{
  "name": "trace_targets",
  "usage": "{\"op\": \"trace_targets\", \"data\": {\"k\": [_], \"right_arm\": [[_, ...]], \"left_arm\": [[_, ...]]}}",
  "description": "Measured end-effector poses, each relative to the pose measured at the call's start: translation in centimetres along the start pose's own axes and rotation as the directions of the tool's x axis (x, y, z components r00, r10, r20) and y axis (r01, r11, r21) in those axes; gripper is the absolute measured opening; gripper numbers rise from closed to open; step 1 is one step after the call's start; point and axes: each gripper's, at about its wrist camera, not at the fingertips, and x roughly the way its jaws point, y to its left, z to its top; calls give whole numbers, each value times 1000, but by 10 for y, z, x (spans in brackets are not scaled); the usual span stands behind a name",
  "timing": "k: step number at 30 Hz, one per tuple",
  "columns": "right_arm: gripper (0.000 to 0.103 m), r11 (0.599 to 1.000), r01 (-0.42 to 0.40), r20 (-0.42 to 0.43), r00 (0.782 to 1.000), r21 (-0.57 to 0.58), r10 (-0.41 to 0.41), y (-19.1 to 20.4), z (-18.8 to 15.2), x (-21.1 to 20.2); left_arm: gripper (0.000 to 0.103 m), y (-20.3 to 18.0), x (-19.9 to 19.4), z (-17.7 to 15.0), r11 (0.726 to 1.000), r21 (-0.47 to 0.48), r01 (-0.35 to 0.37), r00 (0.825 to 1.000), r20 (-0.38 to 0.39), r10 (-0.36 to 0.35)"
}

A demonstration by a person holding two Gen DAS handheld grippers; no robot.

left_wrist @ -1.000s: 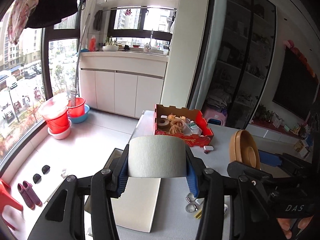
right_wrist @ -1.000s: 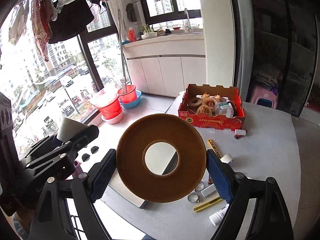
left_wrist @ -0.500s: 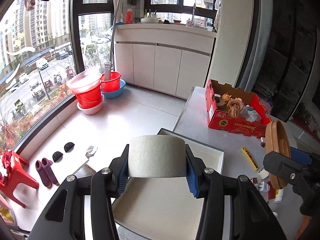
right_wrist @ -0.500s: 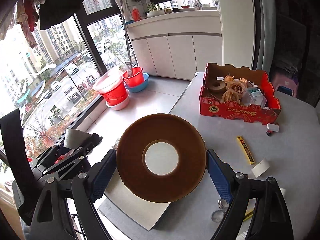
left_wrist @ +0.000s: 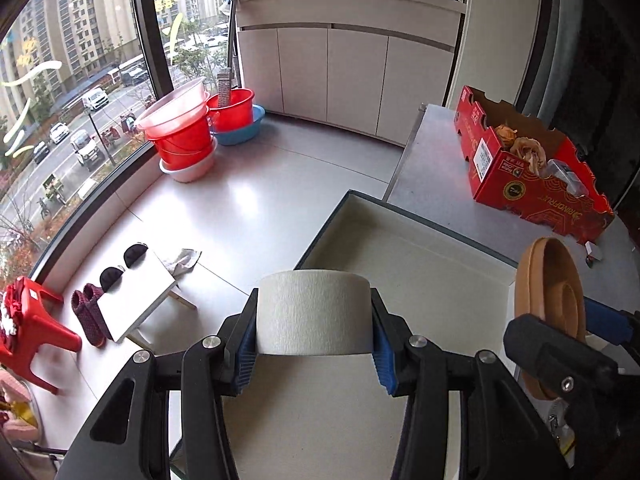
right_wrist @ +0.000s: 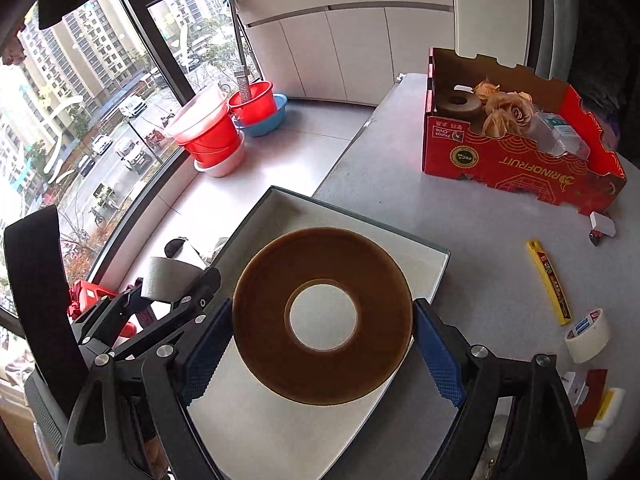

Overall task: Organize rigid objects
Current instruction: 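Lift and carry tape roll with left tool while right carries ring to grey tray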

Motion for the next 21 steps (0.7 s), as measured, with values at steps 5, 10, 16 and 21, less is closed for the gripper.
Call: {"op": "trace_targets", "data": {"k": [5,10,16,21], "right_arm": [[88,1000,18,-17,1000,6,-18,-5,0,14],[88,999,44,-27,999,2,-44,-7,0,23],[88,999,40,-38,998,12,-40,-10,0,30],[88,999,39,-55,998,28,-37,-12,-1,38]], "left_arm": [[52,-2,16,0,1000,1,1,1000,-26,-1],[52,-4,25,-2,1000,6,6,999,-45,-6],[52,-7,33,-3,1000,11,-1,998,-57,2],[52,-7,39,-5,1000,15,-7,998,-70,8]]}}
